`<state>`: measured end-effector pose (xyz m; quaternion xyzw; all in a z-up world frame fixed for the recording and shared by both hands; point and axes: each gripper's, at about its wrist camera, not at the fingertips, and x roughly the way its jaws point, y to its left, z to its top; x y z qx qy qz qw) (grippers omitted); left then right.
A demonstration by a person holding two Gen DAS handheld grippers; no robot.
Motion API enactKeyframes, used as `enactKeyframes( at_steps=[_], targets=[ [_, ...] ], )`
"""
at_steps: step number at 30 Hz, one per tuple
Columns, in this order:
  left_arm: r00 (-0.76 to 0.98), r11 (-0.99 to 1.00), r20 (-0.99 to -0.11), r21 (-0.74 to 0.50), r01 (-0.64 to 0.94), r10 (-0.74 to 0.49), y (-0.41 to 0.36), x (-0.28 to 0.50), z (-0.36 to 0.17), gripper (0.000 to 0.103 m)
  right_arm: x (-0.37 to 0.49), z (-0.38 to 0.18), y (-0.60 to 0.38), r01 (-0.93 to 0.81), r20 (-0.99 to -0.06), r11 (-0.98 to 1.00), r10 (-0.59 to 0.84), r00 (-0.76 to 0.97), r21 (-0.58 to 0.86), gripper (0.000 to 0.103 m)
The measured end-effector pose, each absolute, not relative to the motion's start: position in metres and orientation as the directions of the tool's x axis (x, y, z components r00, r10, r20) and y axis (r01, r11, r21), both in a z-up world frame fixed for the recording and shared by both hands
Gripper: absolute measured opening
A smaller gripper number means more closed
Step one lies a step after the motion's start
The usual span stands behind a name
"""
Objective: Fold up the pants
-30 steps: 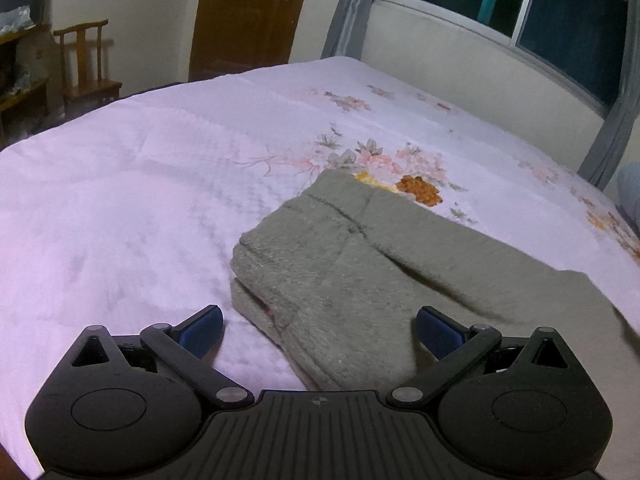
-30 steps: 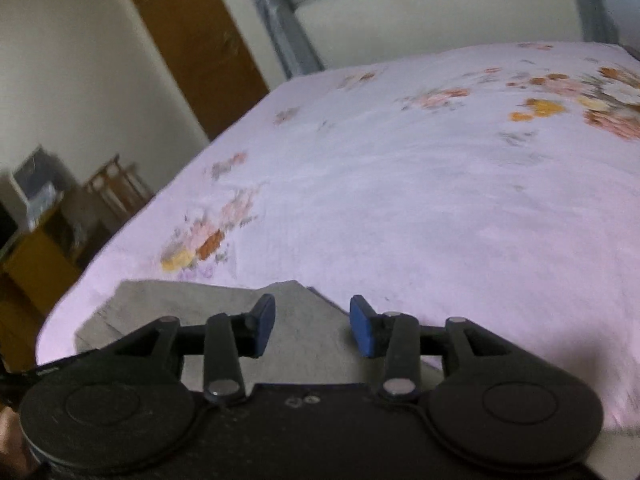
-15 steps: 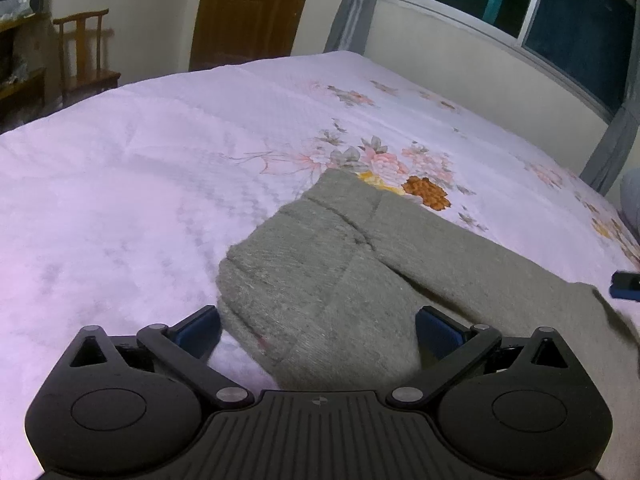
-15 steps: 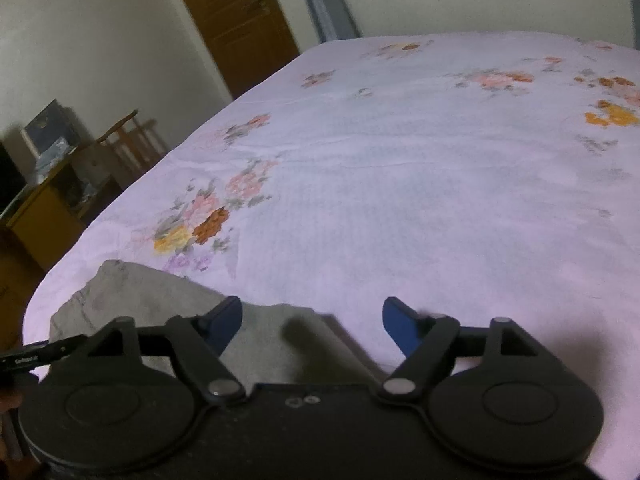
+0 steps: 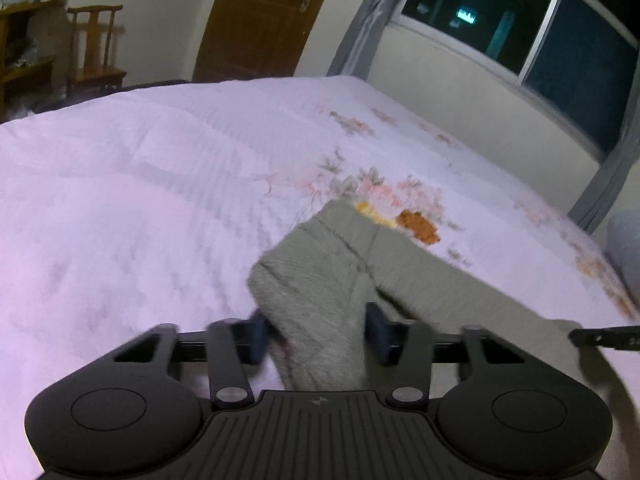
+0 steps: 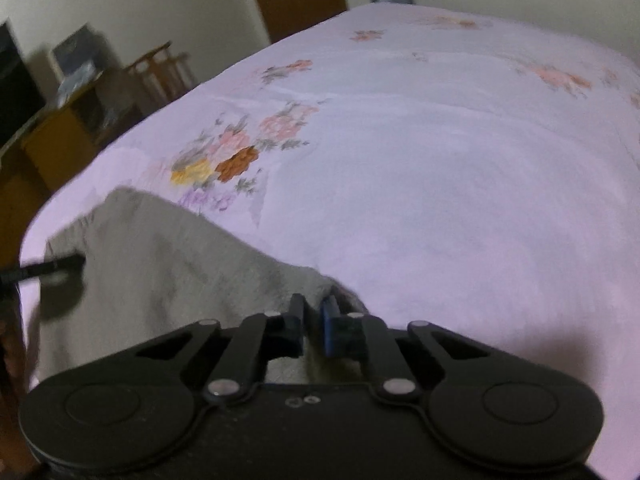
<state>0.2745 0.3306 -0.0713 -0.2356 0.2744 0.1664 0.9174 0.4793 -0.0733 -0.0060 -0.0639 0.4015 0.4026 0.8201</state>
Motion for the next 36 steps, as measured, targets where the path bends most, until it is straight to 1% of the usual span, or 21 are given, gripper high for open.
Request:
enactKeyframes(
  at_steps=[4,6,7,8,10,11,12,15,19,20,21,22,23,24,25,28,29,30,31,32,36],
  targets=[
    [0.814,0.841,-0.554,-0.347,-0.416,0.174,0.333,0.274,-0.063,0.038,0.473,0.009,-0.078,-0.703,-0.656,0.695,0.602,0.455,0.151,0.000],
    [0.797,0.848,-0.572,-0.311,-0.428,0.193,0.331,0.278,-0.071,0.038,0.475,0.000,-0.076,-0.681,-0.670,0.725,0.556,0.492,0.103,0.000],
    [0.785,0.849,-0.587,-0.298,-0.437,0.198,0.332,0.280,-0.080,0.038,0.480,-0.013,-0.074,-0.664,-0.697,0.739,0.535,0.477,0.112,0.000],
    [0.787,0.838,-0.588,-0.321,-0.441,0.189,0.335,0.280,-0.086,0.041,0.485,-0.024,-0.074,-0.645,-0.722,0.752,0.521,0.455,0.136,0.000],
    [0.786,0.828,-0.591,-0.339,-0.447,0.183,0.341,0.276,-0.089,0.055,0.488,-0.035,-0.077,-0.618,-0.724,0.765,0.527,0.444,0.178,0.000],
    [0.781,0.821,-0.596,-0.341,-0.457,0.187,0.346,0.274,-0.088,0.065,0.488,-0.032,-0.078,-0.609,-0.718,0.773,0.525,0.458,0.177,0.001],
    [0.783,0.817,-0.594,-0.349,-0.458,0.184,0.349,0.270,-0.085,0.068,0.487,-0.026,-0.082,-0.591,-0.705,0.787,0.520,0.482,0.177,0.006],
    [0.790,0.833,-0.560,-0.291,-0.470,0.250,0.345,0.254,-0.067,0.074,0.476,-0.002,-0.095,-0.573,-0.625,0.794,0.556,0.548,0.203,0.006],
    [0.796,0.843,-0.522,-0.237,-0.482,0.308,0.324,0.252,-0.052,0.074,0.461,0.004,-0.071,-0.649,-0.605,0.717,0.641,0.473,0.254,0.007],
    [0.792,0.839,-0.513,-0.225,-0.495,0.330,0.321,0.252,-0.051,0.077,0.456,0.002,-0.059,-0.663,-0.604,0.697,0.661,0.445,0.273,0.009],
    [0.775,0.836,-0.528,-0.200,-0.510,0.347,0.319,0.256,-0.054,0.086,0.453,0.000,-0.048,-0.670,-0.606,0.680,0.678,0.417,0.299,0.009],
    [0.737,0.831,-0.571,-0.161,-0.533,0.362,0.320,0.262,-0.062,0.088,0.452,-0.005,-0.038,-0.673,-0.622,0.672,0.678,0.392,0.309,0.009],
    [0.700,0.825,-0.620,-0.144,-0.546,0.355,0.325,0.269,-0.075,0.090,0.453,-0.016,-0.024,-0.667,-0.671,0.686,0.642,0.369,0.290,0.009],
    [0.703,0.818,-0.632,-0.184,-0.545,0.326,0.332,0.269,-0.084,0.095,0.457,-0.031,-0.014,-0.645,-0.733,0.718,0.583,0.351,0.262,0.009],
    [0.720,0.797,-0.628,-0.255,-0.547,0.294,0.341,0.264,-0.088,0.095,0.460,-0.038,-0.013,-0.624,-0.740,0.730,0.578,0.344,0.280,0.009],
    [0.724,0.792,-0.622,-0.261,-0.552,0.299,0.343,0.253,-0.074,0.099,0.453,-0.020,-0.028,-0.594,-0.689,0.731,0.621,0.373,0.337,0.012],
    [0.732,0.794,-0.611,-0.264,-0.548,0.302,0.341,0.247,-0.069,0.103,0.447,-0.011,-0.039,-0.598,-0.658,0.721,0.643,0.392,0.349,0.027],
    [0.746,0.795,-0.595,-0.276,-0.540,0.299,0.338,0.241,-0.066,0.103,0.440,-0.004,-0.051,-0.597,-0.630,0.718,0.658,0.414,0.358,0.063],
    [0.759,0.795,-0.581,-0.294,-0.531,0.292,0.334,0.236,-0.063,0.103,0.433,0.004,-0.063,-0.596,-0.599,0.716,0.669,0.440,0.362,0.089],
    [0.771,0.792,-0.572,-0.316,-0.523,0.281,0.329,0.230,-0.061,0.103,0.422,0.011,-0.078,-0.600,-0.559,0.716,0.678,0.477,0.357,0.097],
    [0.797,0.786,-0.563,-0.384,-0.485,0.217,0.301,0.217,-0.060,0.103,0.384,0.023,-0.139,-0.563,-0.494,0.752,0.654,0.573,0.342,0.097]
  ],
)
